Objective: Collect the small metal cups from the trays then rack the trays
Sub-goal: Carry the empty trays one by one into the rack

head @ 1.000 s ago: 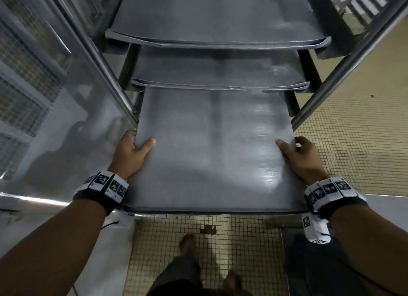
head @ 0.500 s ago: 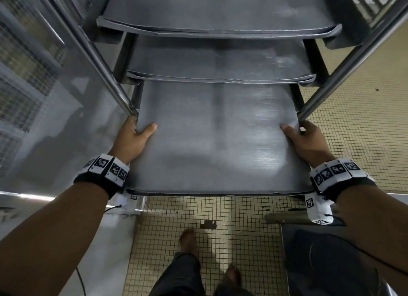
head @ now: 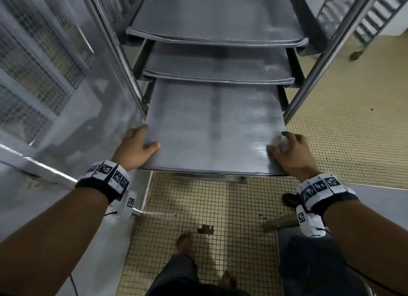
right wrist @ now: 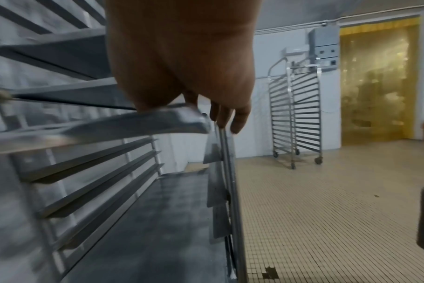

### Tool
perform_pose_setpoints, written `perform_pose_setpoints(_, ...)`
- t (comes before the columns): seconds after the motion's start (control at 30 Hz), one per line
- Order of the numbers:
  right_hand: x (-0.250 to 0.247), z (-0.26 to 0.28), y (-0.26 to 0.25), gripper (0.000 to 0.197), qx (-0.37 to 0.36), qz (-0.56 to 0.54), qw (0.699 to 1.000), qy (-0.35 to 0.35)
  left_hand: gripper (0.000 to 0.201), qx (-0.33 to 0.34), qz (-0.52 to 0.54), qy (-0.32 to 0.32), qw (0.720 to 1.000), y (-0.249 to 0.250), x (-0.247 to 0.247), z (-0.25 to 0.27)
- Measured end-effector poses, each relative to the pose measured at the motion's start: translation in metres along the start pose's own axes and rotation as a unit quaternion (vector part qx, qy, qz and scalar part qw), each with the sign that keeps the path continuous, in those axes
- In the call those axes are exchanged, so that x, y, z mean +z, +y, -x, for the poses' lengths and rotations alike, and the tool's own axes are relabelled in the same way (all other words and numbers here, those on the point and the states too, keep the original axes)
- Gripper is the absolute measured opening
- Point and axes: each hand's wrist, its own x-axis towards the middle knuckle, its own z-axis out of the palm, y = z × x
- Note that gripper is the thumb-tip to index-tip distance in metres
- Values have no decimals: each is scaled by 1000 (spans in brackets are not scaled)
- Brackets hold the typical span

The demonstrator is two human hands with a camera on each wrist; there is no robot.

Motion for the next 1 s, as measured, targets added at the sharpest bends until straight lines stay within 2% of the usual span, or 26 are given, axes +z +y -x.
perform_pose_setpoints(0.1,4,29,-22,62,-82,81,993,-18,63,18,-146,-22,989,29,4,24)
perform_pose_setpoints(0.17,12,45,-39,63,-133,106,985,-38,67,58,-200,-42,977,47,16,38)
perform_pose_setpoints(0.3,32,63,-73,69,-193,103,974,-65,69,136,-198,-91,967,85,49,64)
perform_pose_setpoints(0.37,42,70,-83,70,-212,101,969,-78,70,147,-202,-79,965,95,65,74)
perform_pose_setpoints(0.53,57,81,-80,66,-218,107,967,-81,68,168,-222,-36,960,83,84,80)
perform_pose_setpoints(0.7,66,81,-75,66,-226,115,966,-56,80,184,-253,-12,950,74,92,81)
perform_pose_setpoints(1.0,67,52,-83,66,-215,123,967,-54,69,204,-256,19,945,74,91,51)
